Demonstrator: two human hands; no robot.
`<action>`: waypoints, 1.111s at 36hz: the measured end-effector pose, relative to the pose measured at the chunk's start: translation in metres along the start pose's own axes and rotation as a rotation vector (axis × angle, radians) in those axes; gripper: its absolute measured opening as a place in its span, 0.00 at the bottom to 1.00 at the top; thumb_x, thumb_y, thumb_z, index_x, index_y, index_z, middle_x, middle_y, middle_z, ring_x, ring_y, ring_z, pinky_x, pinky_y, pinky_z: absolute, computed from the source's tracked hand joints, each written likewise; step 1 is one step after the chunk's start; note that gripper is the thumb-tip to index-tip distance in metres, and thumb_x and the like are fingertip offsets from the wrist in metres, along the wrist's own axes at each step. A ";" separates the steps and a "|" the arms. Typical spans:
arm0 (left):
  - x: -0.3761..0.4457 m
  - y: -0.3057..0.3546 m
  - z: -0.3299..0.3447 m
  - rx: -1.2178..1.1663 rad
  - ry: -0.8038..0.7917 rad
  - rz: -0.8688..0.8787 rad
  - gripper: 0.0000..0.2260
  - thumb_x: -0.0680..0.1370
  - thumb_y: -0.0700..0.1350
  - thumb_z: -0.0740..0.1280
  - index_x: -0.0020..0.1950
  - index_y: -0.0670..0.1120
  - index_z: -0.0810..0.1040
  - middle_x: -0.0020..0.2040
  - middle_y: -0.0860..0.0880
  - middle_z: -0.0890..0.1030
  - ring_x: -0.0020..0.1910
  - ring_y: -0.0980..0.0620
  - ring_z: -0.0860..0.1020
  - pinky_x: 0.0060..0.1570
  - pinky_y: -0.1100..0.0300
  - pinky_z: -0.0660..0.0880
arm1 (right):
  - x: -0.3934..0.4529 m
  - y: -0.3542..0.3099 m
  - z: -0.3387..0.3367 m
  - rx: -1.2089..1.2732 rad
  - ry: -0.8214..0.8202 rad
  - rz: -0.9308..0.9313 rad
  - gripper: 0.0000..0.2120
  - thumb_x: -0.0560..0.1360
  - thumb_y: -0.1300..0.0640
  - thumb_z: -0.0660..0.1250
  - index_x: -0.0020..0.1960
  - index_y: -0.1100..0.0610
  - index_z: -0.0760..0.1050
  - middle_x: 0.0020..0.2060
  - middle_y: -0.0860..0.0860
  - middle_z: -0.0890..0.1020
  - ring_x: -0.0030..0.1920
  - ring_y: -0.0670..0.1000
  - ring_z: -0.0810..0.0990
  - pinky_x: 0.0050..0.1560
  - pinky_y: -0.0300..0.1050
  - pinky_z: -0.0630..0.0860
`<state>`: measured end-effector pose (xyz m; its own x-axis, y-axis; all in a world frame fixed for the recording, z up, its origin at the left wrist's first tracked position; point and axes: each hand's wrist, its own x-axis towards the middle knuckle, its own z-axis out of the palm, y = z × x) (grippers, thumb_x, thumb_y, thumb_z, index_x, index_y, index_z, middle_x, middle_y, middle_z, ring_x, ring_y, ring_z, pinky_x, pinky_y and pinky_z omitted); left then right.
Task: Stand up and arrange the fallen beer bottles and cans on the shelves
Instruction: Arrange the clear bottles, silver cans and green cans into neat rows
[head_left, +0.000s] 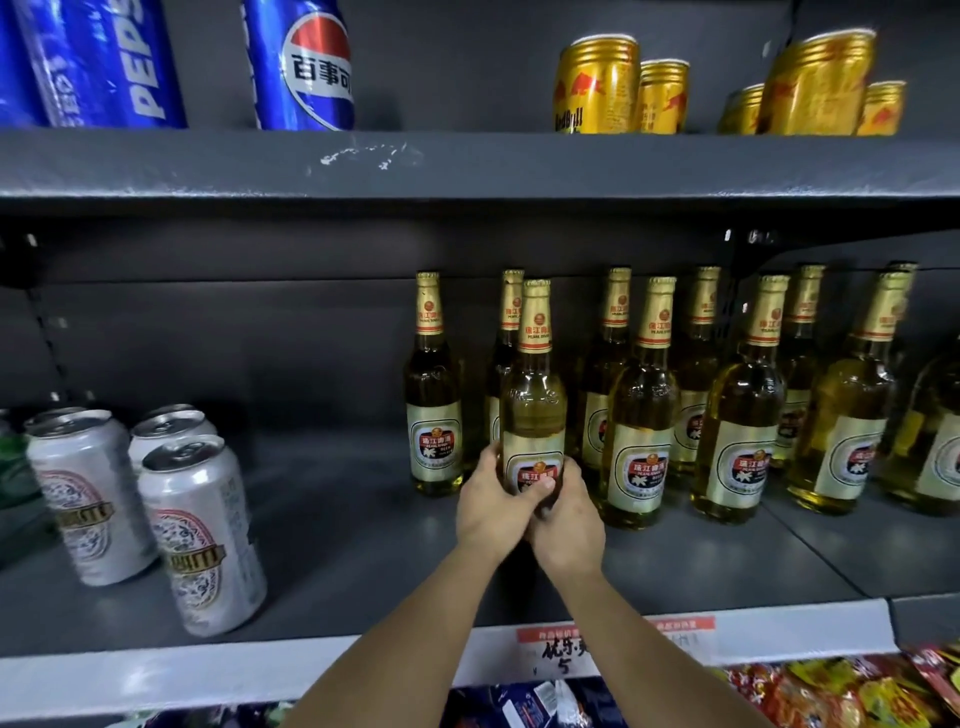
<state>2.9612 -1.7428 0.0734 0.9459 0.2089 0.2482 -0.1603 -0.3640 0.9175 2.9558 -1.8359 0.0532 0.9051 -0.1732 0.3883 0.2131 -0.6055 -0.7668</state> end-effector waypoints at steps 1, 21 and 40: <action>0.000 0.000 0.000 0.005 0.010 -0.001 0.30 0.69 0.51 0.77 0.69 0.54 0.71 0.54 0.57 0.81 0.55 0.57 0.79 0.60 0.54 0.76 | 0.000 -0.001 -0.001 0.006 -0.005 -0.002 0.29 0.72 0.56 0.72 0.70 0.52 0.65 0.59 0.50 0.79 0.57 0.53 0.79 0.53 0.44 0.74; -0.033 0.009 -0.024 0.404 0.013 -0.001 0.26 0.78 0.55 0.67 0.72 0.47 0.68 0.67 0.48 0.75 0.66 0.48 0.73 0.60 0.57 0.69 | -0.020 -0.003 -0.019 -0.178 -0.164 -0.009 0.31 0.75 0.51 0.69 0.73 0.54 0.60 0.68 0.52 0.69 0.63 0.55 0.75 0.52 0.48 0.74; -0.196 -0.040 -0.233 0.818 0.230 -0.168 0.24 0.82 0.58 0.57 0.73 0.47 0.65 0.68 0.44 0.73 0.66 0.43 0.70 0.58 0.50 0.71 | -0.161 -0.110 0.038 -0.235 -0.353 -0.380 0.24 0.80 0.46 0.61 0.72 0.56 0.65 0.68 0.53 0.70 0.67 0.56 0.70 0.62 0.50 0.69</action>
<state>2.7161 -1.5578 0.0602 0.8443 0.4644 0.2673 0.3130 -0.8324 0.4573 2.8011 -1.7117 0.0556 0.8575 0.3365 0.3891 0.4968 -0.7381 -0.4565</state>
